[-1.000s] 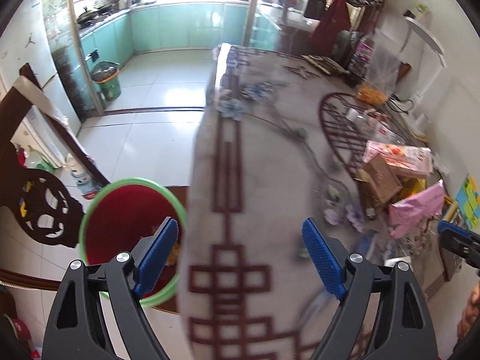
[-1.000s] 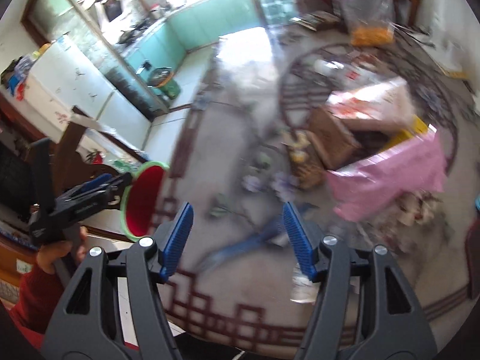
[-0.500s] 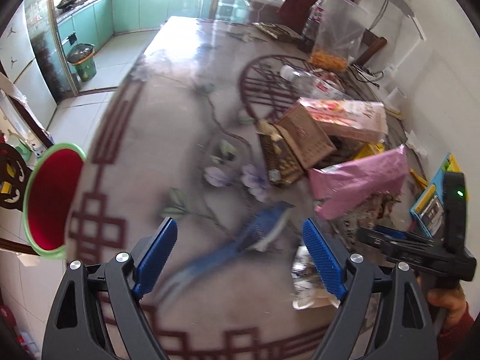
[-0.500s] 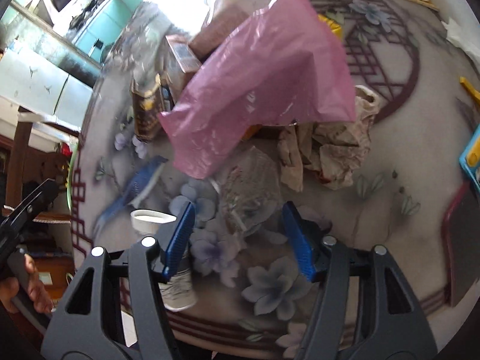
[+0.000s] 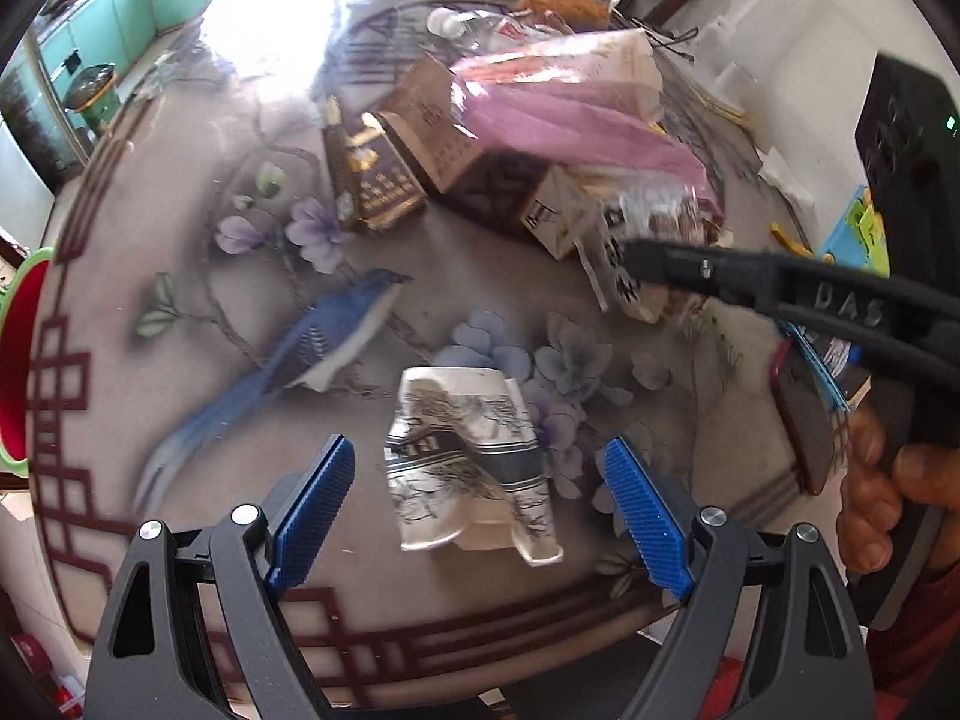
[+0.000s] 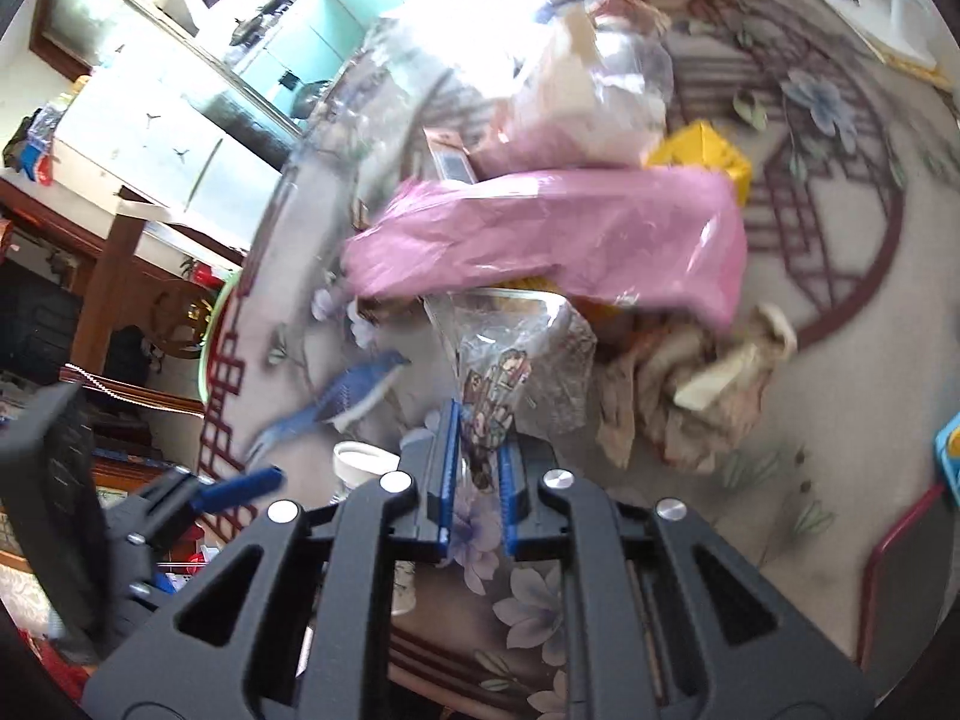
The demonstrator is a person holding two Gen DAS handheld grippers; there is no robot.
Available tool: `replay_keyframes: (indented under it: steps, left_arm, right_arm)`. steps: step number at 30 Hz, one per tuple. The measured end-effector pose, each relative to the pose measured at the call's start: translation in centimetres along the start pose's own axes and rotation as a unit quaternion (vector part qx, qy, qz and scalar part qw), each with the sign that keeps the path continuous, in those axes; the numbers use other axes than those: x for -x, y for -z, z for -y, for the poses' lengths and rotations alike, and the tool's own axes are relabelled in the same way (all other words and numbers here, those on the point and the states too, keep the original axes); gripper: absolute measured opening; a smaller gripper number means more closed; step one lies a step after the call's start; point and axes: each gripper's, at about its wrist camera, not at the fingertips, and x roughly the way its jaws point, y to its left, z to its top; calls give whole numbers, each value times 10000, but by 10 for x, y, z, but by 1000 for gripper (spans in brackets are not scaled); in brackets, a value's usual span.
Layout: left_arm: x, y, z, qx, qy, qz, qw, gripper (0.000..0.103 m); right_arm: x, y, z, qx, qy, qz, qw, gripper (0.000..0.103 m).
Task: Collect trash
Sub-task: 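Grasp the patterned paper cup with the left gripper while the right grasps the clear plastic wrapper, then carry the cup with the left gripper into the red bin while the right drops the wrapper there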
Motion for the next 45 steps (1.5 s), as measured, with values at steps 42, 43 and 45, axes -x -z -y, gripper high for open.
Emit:
replay_keyframes:
  steps: [42, 43, 45]
  left_arm:
    - [112, -40, -77, 801, -846, 1676, 9789, 23]
    - [115, -40, -81, 833, -845, 1709, 9781, 23]
    - [122, -38, -92, 873, -817, 1754, 9772, 23]
  right_arm:
    - [60, -45, -87, 834, -742, 731, 9911, 12]
    - [59, -46, -91, 863, -738, 749, 9907, 12]
    - [58, -48, -99, 890, -704, 801, 9903, 12]
